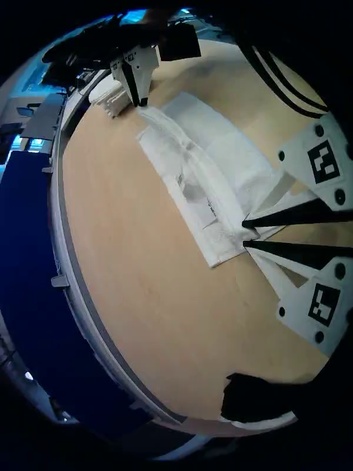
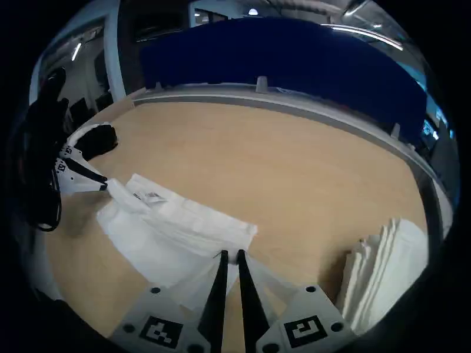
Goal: Fold towel
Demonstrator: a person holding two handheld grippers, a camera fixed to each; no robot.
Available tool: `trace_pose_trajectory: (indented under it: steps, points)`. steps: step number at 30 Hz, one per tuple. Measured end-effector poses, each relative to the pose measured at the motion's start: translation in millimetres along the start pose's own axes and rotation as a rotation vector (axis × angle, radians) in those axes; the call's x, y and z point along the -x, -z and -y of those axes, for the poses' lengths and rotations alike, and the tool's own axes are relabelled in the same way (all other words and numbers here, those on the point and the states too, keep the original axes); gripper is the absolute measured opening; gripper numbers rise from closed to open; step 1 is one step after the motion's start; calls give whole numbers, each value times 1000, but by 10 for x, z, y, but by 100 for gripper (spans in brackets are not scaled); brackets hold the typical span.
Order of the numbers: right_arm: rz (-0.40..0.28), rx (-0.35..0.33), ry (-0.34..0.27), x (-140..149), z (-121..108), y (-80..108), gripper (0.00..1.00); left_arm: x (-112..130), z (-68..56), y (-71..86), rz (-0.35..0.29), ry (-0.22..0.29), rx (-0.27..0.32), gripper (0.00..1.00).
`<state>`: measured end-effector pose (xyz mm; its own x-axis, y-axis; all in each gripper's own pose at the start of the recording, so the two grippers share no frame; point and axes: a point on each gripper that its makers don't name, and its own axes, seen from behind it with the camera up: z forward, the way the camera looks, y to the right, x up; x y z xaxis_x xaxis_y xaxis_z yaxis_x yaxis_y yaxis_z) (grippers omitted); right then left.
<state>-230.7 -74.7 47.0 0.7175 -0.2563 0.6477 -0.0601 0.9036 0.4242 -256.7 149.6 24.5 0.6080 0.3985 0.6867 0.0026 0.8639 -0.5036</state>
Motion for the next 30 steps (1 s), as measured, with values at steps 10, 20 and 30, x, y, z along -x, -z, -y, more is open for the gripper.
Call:
trace_pose_trajectory:
  steps: [10, 20, 30]
  points:
    - [22, 52, -24, 93, -86, -95, 28, 14, 75, -119, -6, 2, -22, 50]
    - [4, 79, -26, 47, -127, -49, 93, 27, 204, -75, -22, 35, -62, 90]
    - [6, 71, -41, 78, -109, 15, 100, 87, 179, 24, -22, 59, -47, 90]
